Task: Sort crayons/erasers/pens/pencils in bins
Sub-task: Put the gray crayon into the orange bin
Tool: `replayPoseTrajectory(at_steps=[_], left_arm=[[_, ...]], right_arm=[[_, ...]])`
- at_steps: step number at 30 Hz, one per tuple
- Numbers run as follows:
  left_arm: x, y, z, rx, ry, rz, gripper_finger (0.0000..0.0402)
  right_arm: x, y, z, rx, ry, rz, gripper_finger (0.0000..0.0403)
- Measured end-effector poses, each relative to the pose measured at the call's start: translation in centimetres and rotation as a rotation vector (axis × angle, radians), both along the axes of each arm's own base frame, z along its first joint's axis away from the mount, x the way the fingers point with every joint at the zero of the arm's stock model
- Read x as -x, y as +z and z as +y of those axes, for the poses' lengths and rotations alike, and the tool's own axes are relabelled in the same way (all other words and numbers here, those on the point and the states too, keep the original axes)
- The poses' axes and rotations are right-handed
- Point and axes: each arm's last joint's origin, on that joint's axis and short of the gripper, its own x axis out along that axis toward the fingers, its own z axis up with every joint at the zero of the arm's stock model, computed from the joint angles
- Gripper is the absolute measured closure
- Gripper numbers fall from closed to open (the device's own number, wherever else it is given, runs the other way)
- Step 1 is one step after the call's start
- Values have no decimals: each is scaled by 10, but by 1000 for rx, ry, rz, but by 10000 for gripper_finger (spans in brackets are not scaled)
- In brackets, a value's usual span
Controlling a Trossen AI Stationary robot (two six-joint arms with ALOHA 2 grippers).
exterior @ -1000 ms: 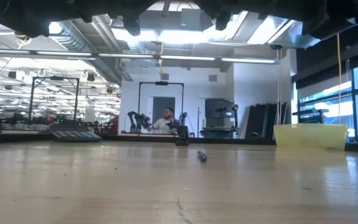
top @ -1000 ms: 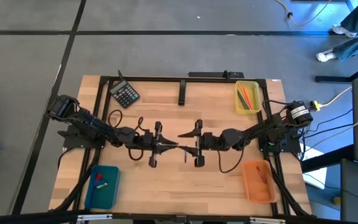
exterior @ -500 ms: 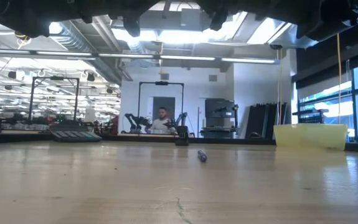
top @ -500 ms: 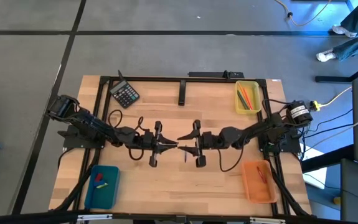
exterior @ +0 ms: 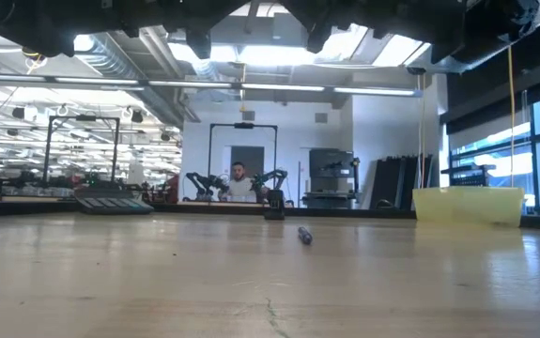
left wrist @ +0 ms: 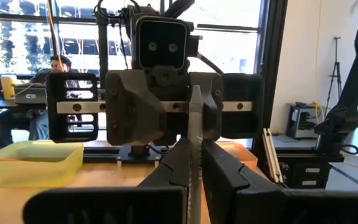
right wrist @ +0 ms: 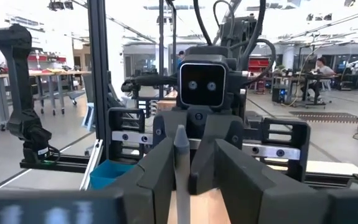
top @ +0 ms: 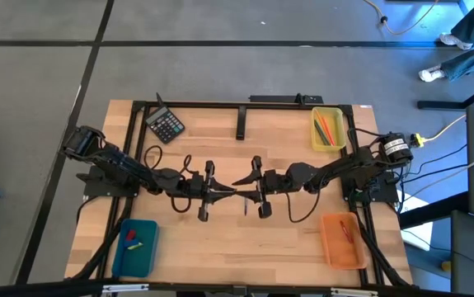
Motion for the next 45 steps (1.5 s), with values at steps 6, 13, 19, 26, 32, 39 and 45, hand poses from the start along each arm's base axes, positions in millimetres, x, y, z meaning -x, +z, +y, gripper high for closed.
replayPoseTrajectory(at_steps=[6, 13, 19, 26, 32, 39, 45], left_arm=[[0, -1, 0, -2, -2, 6, 386], [0, -1, 0, 0, 1, 6, 385], [0, -1, 0, 33, -5, 8, 374], [-1, -6, 0, 45, -6, 56, 325], [-2, -18, 5, 13, 117, 189, 294], [-2, -27, 12, -9, 170, 273, 289], [-3, -27, 13, 8, 174, 277, 288]], right_arm=[[-11, 6, 2, 21, 3, 69, 284], [-13, 9, 3, 33, 1, 68, 335], [-13, 9, 4, 38, 19, 71, 376], [-8, 8, 3, 42, 34, 194, 355], [25, 21, 3, -16, 119, 488, 386], [78, 36, 15, -177, 135, 798, 395], [89, 24, 20, -177, -20, 921, 360]])
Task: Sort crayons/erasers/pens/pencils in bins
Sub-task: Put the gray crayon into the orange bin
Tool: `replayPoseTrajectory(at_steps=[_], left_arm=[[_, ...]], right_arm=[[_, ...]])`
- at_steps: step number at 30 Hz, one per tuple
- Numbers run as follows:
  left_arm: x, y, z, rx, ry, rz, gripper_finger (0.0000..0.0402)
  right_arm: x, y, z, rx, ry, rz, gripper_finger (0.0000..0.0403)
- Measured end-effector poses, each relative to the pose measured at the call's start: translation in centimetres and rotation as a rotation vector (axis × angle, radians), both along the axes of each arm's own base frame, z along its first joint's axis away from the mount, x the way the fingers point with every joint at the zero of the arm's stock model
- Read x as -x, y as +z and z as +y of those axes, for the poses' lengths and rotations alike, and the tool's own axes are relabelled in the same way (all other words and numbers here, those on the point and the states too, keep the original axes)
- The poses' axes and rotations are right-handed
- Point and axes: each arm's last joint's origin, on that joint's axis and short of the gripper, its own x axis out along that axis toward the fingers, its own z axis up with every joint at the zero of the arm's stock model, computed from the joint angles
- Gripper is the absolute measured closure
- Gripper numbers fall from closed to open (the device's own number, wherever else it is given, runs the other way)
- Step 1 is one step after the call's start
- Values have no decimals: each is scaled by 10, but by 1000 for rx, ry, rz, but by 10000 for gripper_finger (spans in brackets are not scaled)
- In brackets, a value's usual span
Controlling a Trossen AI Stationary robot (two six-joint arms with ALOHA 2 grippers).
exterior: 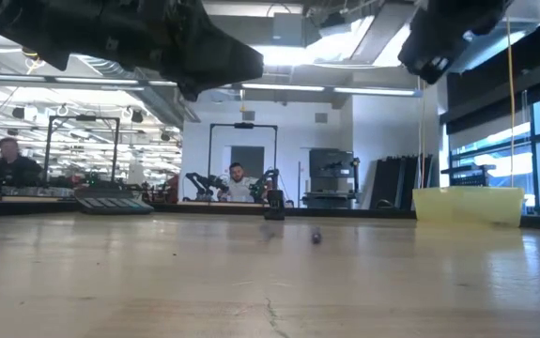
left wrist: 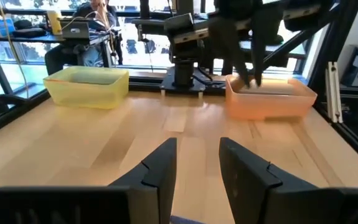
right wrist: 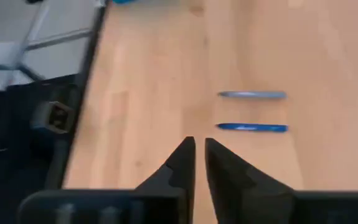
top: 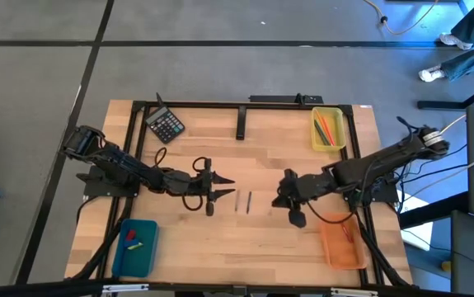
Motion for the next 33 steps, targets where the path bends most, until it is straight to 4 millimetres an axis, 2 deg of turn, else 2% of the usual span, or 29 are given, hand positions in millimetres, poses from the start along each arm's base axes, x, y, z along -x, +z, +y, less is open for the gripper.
replayPoseTrajectory(at_steps=[7, 12, 15, 17, 22, 25, 28, 33], left_arm=[[2, -9, -1, 28, -3, 88, 288], [3, -35, 15, 157, 73, 355, 288], [-11, -35, 26, 394, 214, 421, 288], [-24, -31, 27, 465, 244, 489, 288], [-60, -28, 13, 422, 286, 749, 288], [-68, -27, 12, 377, 416, 937, 288], [-74, -24, 11, 352, 484, 1016, 288], [-83, -18, 9, 358, 480, 999, 288]], right_arm=[[-7, -5, -1, 68, 12, -18, 327], [-9, -4, -6, 83, 6, -34, 325], [-10, -4, -11, 66, -28, -24, 325], [-10, -4, -14, 48, -55, -17, 325], [-8, -7, -15, 57, -61, 24, 325], [-6, -10, -16, 54, -73, 64, 325], [-3, -12, -16, 70, -74, 96, 325], [-1, -14, -17, 131, -122, 110, 325]])
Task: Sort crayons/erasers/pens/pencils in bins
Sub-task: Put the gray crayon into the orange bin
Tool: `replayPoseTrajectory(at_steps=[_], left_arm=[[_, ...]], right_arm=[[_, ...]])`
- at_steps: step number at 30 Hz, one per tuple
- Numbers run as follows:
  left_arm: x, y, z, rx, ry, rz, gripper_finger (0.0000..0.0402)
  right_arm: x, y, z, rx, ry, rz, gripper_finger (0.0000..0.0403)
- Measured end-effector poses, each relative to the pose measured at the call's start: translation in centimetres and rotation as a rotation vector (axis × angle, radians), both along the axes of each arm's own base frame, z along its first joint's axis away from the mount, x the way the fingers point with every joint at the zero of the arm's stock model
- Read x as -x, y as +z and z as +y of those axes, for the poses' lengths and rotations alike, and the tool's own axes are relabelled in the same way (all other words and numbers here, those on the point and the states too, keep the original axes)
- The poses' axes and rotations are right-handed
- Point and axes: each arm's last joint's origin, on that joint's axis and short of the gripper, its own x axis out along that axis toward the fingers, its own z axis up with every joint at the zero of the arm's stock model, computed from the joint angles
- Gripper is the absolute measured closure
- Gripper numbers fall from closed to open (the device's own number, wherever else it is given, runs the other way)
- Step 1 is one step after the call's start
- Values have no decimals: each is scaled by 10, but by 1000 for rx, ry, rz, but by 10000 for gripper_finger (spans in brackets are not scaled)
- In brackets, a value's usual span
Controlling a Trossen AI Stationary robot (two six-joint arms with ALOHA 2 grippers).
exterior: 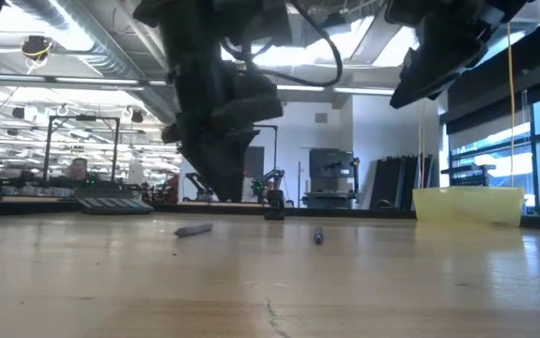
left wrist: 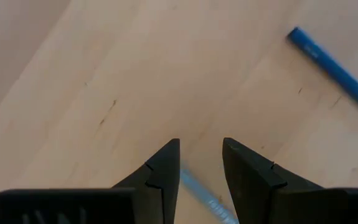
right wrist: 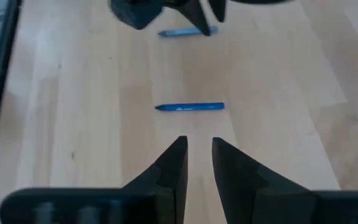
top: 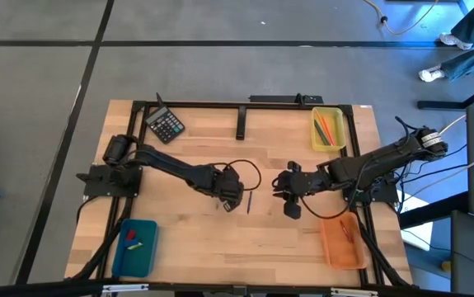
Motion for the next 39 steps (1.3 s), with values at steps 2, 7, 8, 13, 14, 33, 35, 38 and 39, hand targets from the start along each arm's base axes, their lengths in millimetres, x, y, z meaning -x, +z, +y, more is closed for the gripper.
replayPoseTrajectory(at_steps=[2, 7, 8, 13, 14, 33, 35, 38, 39], left_arm=[[2, -2, -1, -1, -2, 9, 288], [17, -15, 1, -2, 66, 108, 288], [20, -17, 1, -4, 81, 127, 288], [27, -25, -1, 24, 99, 153, 288], [29, -27, -3, 27, 92, 160, 288], [44, 13, 3, 51, -239, 74, 292], [48, 19, 1, 18, -329, 79, 291], [50, 20, -10, -14, -463, 97, 291], [50, 19, -13, -18, -499, 99, 291]], right_arm=[[0, 0, 0, 4, -2, 6, 324], [2, -1, -1, 10, 0, 22, 324], [2, -1, -1, 10, 0, 22, 324], [2, -1, -1, 10, -1, 21, 324], [2, -1, -1, 9, -1, 21, 324], [2, -1, -1, 8, -3, 20, 324], [2, -2, -1, 9, -3, 25, 324], [2, -2, -1, 11, -1, 26, 324], [2, -2, -1, 13, 1, 26, 324]])
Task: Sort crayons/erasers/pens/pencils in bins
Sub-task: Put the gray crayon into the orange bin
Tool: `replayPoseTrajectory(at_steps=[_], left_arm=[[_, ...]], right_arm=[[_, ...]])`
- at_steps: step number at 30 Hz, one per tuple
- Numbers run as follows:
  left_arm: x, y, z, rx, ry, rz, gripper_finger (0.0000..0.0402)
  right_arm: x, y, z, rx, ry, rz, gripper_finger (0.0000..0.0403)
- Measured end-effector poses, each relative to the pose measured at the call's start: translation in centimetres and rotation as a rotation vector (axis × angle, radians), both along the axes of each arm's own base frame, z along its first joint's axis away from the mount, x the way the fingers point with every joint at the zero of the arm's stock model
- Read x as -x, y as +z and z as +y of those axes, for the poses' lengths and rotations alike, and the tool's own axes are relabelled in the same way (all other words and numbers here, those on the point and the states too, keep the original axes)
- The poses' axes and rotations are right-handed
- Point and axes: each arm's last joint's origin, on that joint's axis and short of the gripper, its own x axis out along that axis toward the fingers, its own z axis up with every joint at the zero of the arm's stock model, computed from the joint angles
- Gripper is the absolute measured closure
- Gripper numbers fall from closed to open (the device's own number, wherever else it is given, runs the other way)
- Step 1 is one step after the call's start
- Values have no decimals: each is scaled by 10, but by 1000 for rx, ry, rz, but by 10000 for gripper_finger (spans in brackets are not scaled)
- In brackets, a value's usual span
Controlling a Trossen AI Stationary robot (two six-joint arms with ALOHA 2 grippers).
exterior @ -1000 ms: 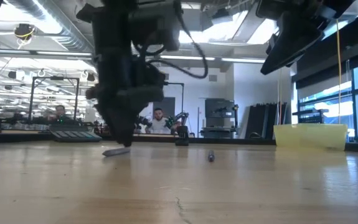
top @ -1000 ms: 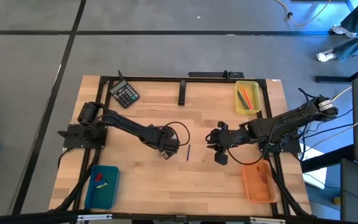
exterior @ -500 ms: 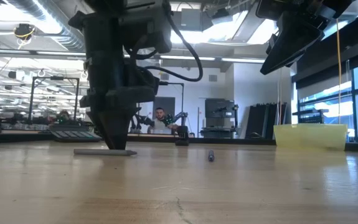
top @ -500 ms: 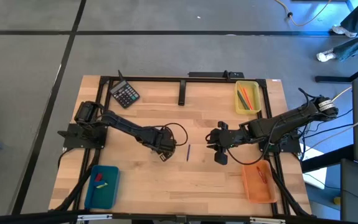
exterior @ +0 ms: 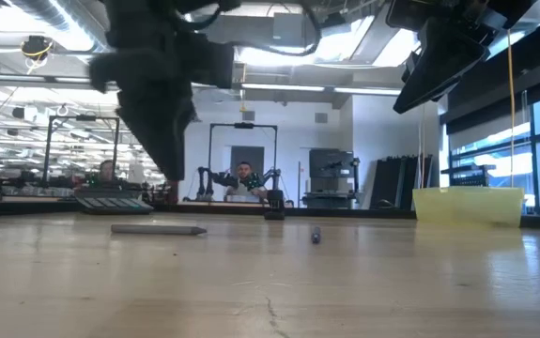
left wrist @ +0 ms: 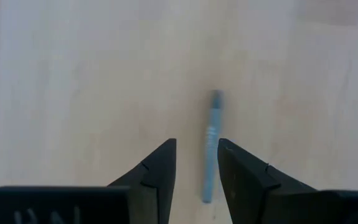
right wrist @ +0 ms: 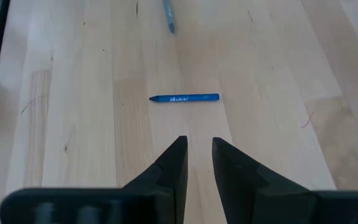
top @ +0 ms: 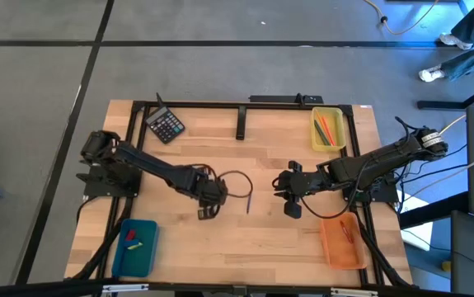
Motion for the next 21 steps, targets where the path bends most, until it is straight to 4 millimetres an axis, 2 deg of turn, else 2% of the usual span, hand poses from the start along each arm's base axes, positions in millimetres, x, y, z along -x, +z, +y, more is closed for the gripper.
replayPoseTrajectory(at_steps=[5, 9, 14, 21], left_arm=[[-2, -25, -14, 25, -109, 31, 290], [-5, -40, -20, 27, -129, 65, 290], [-8, -49, -17, 21, -104, 94, 290], [-9, -48, -9, 59, -46, 97, 290]], right_arm=[[0, 0, 0, 10, 13, -5, 324], [-1, 1, 0, 8, 13, -12, 324], [-2, 1, 1, 4, 12, -23, 324], [-3, 1, 1, 3, 13, -28, 324]])
